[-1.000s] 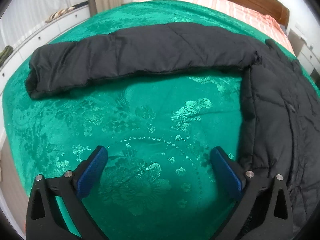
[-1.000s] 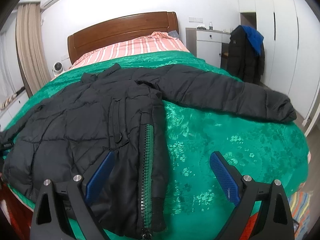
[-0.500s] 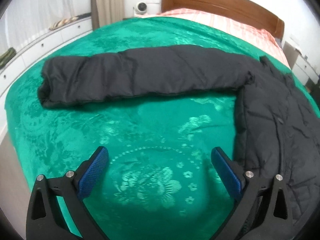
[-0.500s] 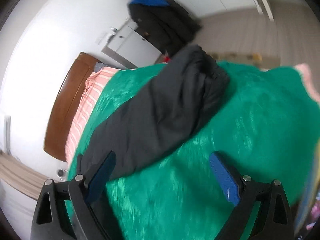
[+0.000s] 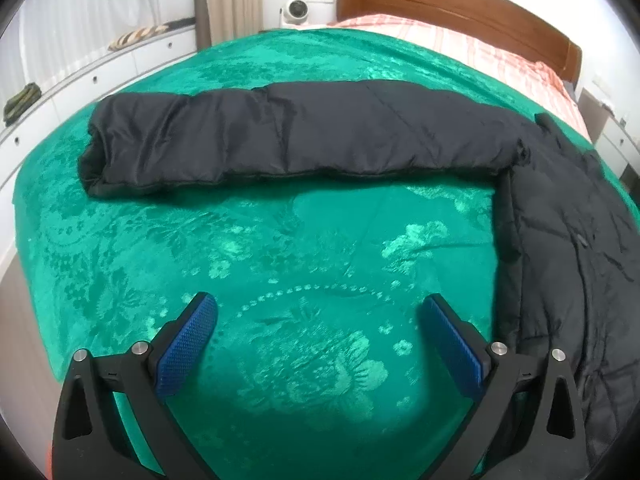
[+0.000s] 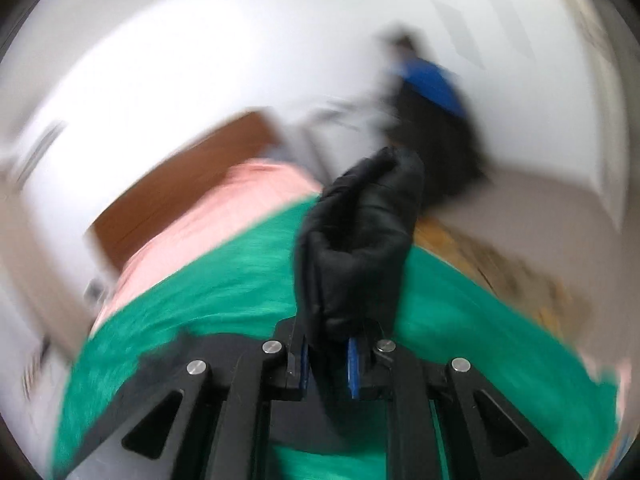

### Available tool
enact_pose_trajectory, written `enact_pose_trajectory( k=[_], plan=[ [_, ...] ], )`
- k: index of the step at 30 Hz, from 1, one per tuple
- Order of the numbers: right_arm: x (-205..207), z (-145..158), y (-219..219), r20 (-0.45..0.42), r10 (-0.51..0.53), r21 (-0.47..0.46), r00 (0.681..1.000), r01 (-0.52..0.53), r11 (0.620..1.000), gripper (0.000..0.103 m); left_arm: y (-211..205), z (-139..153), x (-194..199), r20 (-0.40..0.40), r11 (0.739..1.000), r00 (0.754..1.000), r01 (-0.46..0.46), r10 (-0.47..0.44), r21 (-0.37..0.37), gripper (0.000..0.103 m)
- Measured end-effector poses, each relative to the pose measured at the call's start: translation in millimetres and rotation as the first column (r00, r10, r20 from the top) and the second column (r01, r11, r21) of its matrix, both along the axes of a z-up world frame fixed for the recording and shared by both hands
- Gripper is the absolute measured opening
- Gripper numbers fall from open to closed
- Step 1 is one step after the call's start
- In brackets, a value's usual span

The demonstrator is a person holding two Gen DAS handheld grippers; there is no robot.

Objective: Fold large clothes

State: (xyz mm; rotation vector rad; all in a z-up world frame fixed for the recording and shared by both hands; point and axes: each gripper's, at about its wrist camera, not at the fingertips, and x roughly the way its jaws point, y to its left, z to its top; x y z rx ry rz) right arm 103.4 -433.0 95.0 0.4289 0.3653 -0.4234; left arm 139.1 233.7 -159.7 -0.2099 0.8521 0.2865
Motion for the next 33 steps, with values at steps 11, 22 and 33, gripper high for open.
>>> enact_pose_trajectory(
  k=[11,22,33],
  plan=[
    [217,-18,323,-0.150,0.554,-0.119,0.819,-0.572,0.812,0.027,0,-3,1,0.007,1.000,1.000,0.021,-0.021,-0.001,0.103],
    [156,-159,400,-0.262,0.729,0.198,0.633,-0.704,0.682,0.073,-7,-6,2,0.001,0.999,1.000,0.026,-0.026,0.035,0.103],
    [-20,-135,335,-0.232,0.616,-0.123,0.753,-0.651,0.749,0.085,-12,-8,0,0.009,0.998,1.000,0.014,-0.014,0.058,0.103]
  ],
)
